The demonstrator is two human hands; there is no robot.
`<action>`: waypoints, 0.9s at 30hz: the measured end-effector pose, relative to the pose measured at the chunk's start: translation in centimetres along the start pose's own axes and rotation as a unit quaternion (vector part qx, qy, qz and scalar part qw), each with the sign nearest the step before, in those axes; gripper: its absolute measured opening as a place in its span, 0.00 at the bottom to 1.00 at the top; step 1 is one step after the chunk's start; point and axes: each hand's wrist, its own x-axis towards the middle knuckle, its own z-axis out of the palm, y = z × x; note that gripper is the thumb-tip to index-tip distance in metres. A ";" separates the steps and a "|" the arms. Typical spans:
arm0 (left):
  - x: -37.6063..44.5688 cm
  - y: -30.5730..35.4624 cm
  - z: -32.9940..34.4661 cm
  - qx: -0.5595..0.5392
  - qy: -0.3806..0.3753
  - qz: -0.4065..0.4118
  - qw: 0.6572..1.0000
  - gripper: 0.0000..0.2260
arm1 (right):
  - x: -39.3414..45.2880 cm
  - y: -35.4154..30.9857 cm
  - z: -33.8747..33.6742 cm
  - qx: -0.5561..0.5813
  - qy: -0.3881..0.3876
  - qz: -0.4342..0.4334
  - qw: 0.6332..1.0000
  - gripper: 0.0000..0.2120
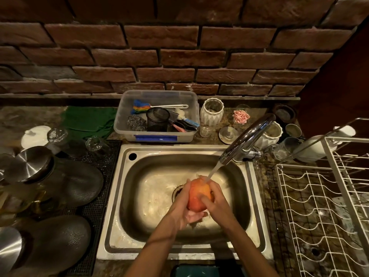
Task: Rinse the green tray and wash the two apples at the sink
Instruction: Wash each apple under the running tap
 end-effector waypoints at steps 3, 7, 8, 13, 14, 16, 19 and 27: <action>0.6 -0.4 -0.1 0.017 -0.013 0.063 0.998 0.24 | 0.1 0.3 0.5 0.019 0.042 0.010 0.999 0.21; 0.3 -1.4 0.7 0.045 -0.025 0.147 0.988 0.23 | 0.3 0.2 1.0 0.054 0.084 0.018 0.995 0.15; 0.2 -1.6 0.8 0.085 -0.009 0.187 0.979 0.22 | 0.3 -0.1 1.0 0.082 0.099 0.034 0.991 0.11; 0.0 -2.8 0.8 0.231 0.020 0.308 0.923 0.18 | 1.0 -0.4 0.6 0.250 0.093 0.144 0.953 0.10; -0.1 -2.7 0.6 0.271 0.029 0.322 0.907 0.19 | 1.1 -0.5 0.7 0.296 0.081 0.177 0.935 0.13; 0.1 -2.5 0.2 0.317 0.034 0.334 0.887 0.21 | 0.8 -0.4 0.9 0.328 0.072 0.204 0.920 0.15; 0.3 -1.6 0.2 0.319 0.035 0.319 0.892 0.19 | 0.1 -0.2 1.2 0.263 0.086 0.137 0.951 0.16; -0.2 0.0 1.2 0.258 0.065 0.223 0.938 0.08 | -1.1 1.0 0.8 0.071 0.096 0.043 0.992 0.23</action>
